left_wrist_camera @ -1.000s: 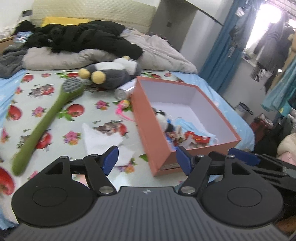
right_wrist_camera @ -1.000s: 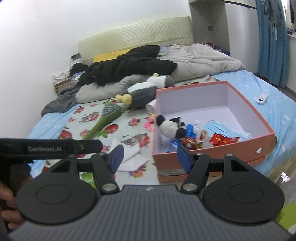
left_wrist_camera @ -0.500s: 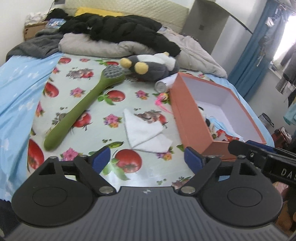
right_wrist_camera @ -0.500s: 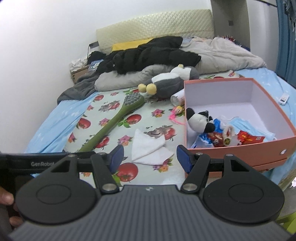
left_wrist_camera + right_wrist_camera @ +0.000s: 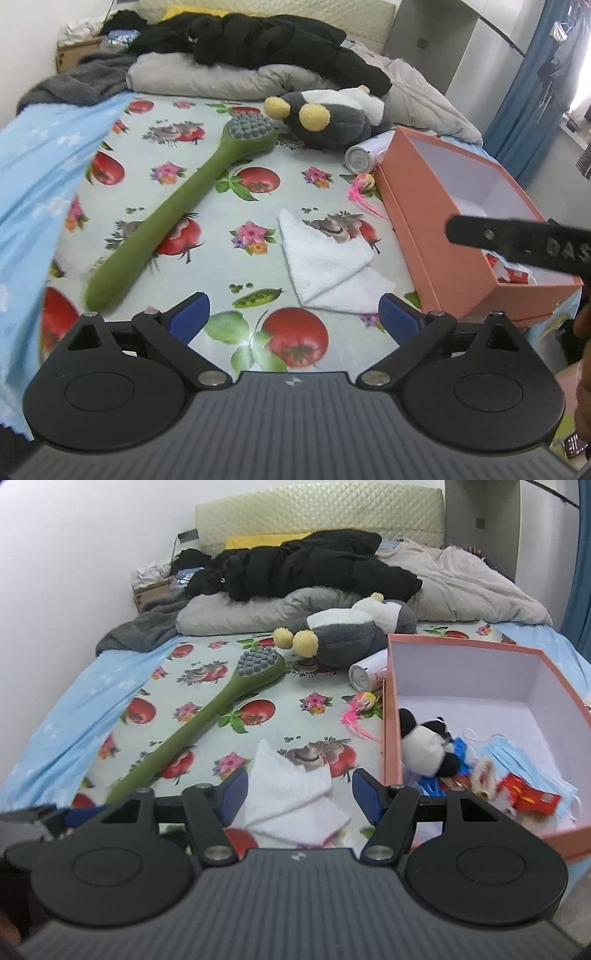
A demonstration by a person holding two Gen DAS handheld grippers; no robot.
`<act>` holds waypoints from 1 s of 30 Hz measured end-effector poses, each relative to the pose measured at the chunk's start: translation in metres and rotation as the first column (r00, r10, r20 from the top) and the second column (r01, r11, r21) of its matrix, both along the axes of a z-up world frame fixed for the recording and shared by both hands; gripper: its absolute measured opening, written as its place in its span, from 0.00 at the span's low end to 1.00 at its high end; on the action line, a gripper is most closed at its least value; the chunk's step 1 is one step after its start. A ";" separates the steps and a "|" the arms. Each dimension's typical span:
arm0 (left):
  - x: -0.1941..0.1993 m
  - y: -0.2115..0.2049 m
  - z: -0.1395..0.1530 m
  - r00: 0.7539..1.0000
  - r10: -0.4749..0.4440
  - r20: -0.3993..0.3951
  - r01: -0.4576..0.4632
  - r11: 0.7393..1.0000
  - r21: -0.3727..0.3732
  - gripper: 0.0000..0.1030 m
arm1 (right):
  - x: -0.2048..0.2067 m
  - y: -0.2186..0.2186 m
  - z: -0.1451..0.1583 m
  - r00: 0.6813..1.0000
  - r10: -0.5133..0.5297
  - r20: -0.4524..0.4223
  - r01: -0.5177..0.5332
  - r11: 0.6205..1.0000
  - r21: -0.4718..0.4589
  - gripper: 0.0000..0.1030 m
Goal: Organize soft objects
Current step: 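Grasp the pink feather bird with the right gripper while the left grasps the white towel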
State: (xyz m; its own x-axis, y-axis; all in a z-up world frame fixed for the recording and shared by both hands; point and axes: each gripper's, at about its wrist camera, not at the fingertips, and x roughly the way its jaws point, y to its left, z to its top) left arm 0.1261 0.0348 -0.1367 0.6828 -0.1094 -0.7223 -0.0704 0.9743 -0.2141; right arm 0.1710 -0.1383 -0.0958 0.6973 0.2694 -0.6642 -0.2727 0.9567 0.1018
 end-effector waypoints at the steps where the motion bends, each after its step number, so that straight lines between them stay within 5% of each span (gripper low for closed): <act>1: 0.008 0.003 -0.007 1.000 -0.003 -0.005 0.003 1.000 -0.013 0.97 | 0.009 0.005 -0.005 1.000 -0.001 -0.001 0.001 1.000 -0.005 0.63; 7: 0.043 0.013 -0.041 0.999 -0.029 -0.037 0.026 0.997 -0.075 0.95 | 0.051 0.023 -0.024 1.000 -0.026 -0.008 0.026 0.999 -0.024 0.57; 15: 0.087 0.025 -0.085 0.995 -0.050 -0.083 0.028 0.968 -0.248 0.65 | 0.107 0.038 -0.050 0.999 -0.047 -0.023 0.046 0.997 -0.063 0.44; 30: 0.139 0.020 -0.112 0.996 -0.075 -0.050 0.058 0.955 -0.292 0.58 | 0.201 0.047 -0.118 0.979 -0.188 -0.074 0.174 0.971 -0.164 0.32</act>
